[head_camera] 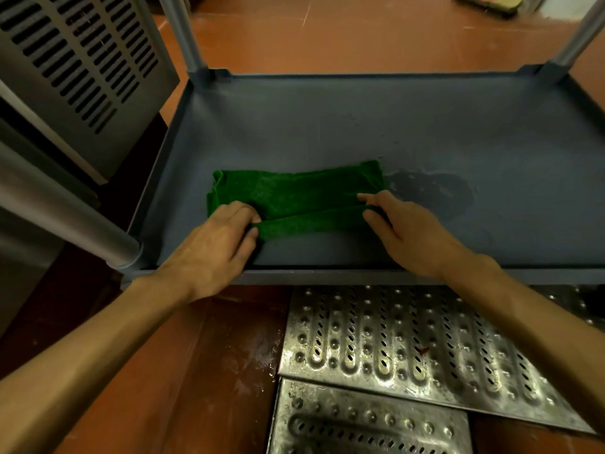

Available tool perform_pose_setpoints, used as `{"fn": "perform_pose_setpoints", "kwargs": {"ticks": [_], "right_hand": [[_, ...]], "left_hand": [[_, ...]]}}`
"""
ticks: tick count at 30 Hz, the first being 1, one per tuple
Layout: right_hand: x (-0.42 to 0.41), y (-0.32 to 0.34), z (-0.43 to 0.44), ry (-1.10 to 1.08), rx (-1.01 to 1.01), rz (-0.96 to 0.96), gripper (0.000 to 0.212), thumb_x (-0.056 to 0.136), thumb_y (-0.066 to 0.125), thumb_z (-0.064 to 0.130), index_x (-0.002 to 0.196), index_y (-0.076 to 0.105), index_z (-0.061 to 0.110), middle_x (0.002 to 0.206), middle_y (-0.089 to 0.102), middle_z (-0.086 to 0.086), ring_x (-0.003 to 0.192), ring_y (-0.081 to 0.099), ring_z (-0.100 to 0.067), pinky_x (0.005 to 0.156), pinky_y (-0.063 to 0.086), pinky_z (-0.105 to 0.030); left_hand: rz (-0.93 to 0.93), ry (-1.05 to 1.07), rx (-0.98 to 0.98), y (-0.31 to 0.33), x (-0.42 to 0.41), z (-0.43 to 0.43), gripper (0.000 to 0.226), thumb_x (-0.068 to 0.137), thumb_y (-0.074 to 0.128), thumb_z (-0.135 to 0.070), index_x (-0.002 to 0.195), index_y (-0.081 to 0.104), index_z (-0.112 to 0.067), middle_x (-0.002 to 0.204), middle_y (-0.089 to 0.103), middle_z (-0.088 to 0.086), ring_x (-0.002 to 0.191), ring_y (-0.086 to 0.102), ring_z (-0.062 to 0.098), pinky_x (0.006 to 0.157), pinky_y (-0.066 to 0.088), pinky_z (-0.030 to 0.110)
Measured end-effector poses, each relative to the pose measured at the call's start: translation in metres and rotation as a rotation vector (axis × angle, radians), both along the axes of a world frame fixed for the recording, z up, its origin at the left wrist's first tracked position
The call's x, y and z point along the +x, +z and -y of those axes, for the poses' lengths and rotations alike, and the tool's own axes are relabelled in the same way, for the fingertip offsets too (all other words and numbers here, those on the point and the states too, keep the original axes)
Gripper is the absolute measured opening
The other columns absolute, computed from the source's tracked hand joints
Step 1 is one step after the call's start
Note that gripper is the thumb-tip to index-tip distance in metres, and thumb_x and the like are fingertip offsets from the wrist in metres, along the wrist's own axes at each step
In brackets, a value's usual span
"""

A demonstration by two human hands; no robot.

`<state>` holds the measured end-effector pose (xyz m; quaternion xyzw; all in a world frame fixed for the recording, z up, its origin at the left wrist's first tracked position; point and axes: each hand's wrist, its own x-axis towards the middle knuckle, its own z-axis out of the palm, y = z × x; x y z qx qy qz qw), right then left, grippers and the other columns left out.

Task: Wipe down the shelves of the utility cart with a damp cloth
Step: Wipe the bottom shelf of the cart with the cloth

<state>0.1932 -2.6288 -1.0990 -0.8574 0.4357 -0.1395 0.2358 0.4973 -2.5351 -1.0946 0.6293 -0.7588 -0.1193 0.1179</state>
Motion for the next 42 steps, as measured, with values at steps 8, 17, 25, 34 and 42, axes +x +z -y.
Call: {"fn": "perform_pose_setpoints", "kwargs": {"ticks": [8,17,25,34,42], "right_hand": [[0.0,-0.007,0.006,0.058,0.013,0.002,0.006,0.104,0.037,0.032,0.101,0.042,0.03,0.155,0.036,0.012,0.111,0.041,-0.008,0.092,0.038,-0.029],[0.0,0.006,-0.005,0.02,0.115,0.029,0.016,0.104,0.039,0.033,0.095,0.049,0.025,0.076,0.056,0.002,0.063,0.048,-0.003,0.057,0.032,-0.018],[-0.004,0.021,-0.019,-0.037,0.197,0.082,0.019,0.102,0.044,0.034,0.091,0.057,0.025,0.059,0.052,0.003,0.046,0.044,-0.004,0.048,0.038,-0.02],[-0.012,0.046,-0.01,-0.027,0.345,-0.015,0.023,0.098,0.051,0.041,0.094,0.068,0.026,0.08,0.065,0.001,0.068,0.059,-0.009,0.068,0.046,-0.028],[-0.025,0.143,0.04,0.139,0.517,-0.228,0.034,0.066,0.084,0.034,0.099,0.076,0.029,0.092,0.076,0.014,0.089,0.071,-0.004,0.082,0.055,-0.017]], "left_hand": [[-0.11,0.028,0.023,0.003,0.0,0.002,0.039,0.098,0.027,-0.044,0.113,0.053,-0.019,0.106,0.059,0.0,0.098,0.053,0.016,0.091,0.046,0.037],[-0.114,0.041,-0.055,0.007,0.001,0.001,0.028,0.097,0.03,-0.04,0.103,0.05,-0.021,0.072,0.057,-0.003,0.063,0.056,0.019,0.065,0.043,0.036],[-0.145,0.041,-0.07,0.009,-0.002,-0.007,0.03,0.097,0.028,-0.045,0.105,0.05,-0.025,0.058,0.054,-0.003,0.05,0.053,0.012,0.056,0.041,0.035],[-0.228,-0.033,0.047,0.018,0.0,0.006,0.027,0.102,0.037,-0.042,0.115,0.054,-0.025,0.077,0.065,0.0,0.068,0.064,0.016,0.067,0.051,0.043],[0.229,-0.242,-0.128,0.091,0.017,0.05,0.057,0.09,0.046,-0.049,0.144,0.046,-0.032,0.083,0.068,-0.005,0.065,0.061,0.012,0.056,0.049,0.03]]}}
